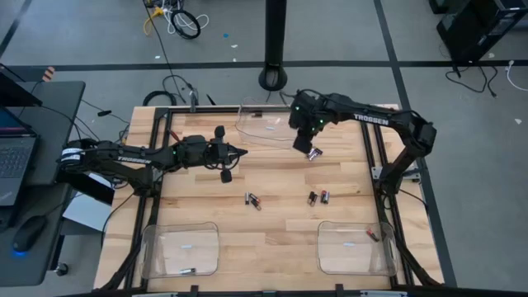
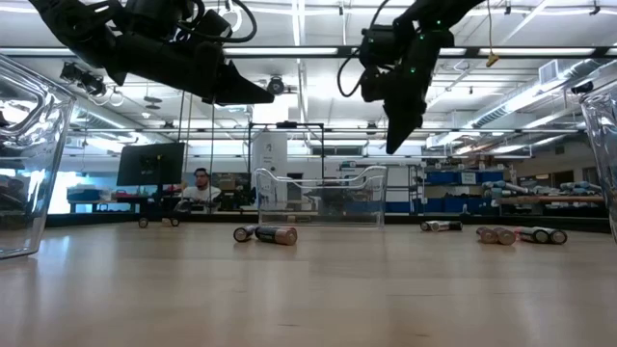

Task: Sort batteries
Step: Adjust the top middle transparent bin

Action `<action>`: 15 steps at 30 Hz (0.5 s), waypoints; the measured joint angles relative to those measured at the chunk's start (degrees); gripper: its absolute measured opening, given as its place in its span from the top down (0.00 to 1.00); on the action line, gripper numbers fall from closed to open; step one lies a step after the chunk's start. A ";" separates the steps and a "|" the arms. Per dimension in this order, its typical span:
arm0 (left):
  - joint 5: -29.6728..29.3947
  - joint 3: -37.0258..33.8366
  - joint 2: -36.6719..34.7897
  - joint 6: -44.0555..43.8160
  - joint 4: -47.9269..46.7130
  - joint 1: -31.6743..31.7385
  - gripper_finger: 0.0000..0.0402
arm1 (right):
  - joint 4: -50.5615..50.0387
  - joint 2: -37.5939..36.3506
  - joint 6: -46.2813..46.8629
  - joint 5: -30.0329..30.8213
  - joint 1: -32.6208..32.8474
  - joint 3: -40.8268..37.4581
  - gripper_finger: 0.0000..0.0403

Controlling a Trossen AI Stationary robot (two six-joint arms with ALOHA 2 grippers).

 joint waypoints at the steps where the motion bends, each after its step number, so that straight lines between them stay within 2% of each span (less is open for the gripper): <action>1: 0.00 0.00 0.00 0.00 0.00 0.00 0.97 | 0.49 0.20 -0.06 0.00 0.91 -0.24 0.97; 5: 0.00 0.00 0.00 -0.01 0.02 0.00 0.97 | 3.96 1.91 -1.93 3.63 3.28 -2.26 0.97; 9: 0.00 0.00 0.00 -0.04 0.00 0.00 0.97 | 7.40 4.32 -2.16 8.55 2.58 -2.87 0.97; 15: 0.00 0.02 0.00 -0.05 0.00 0.01 0.97 | 13.08 6.05 -2.30 9.19 1.36 -2.93 0.97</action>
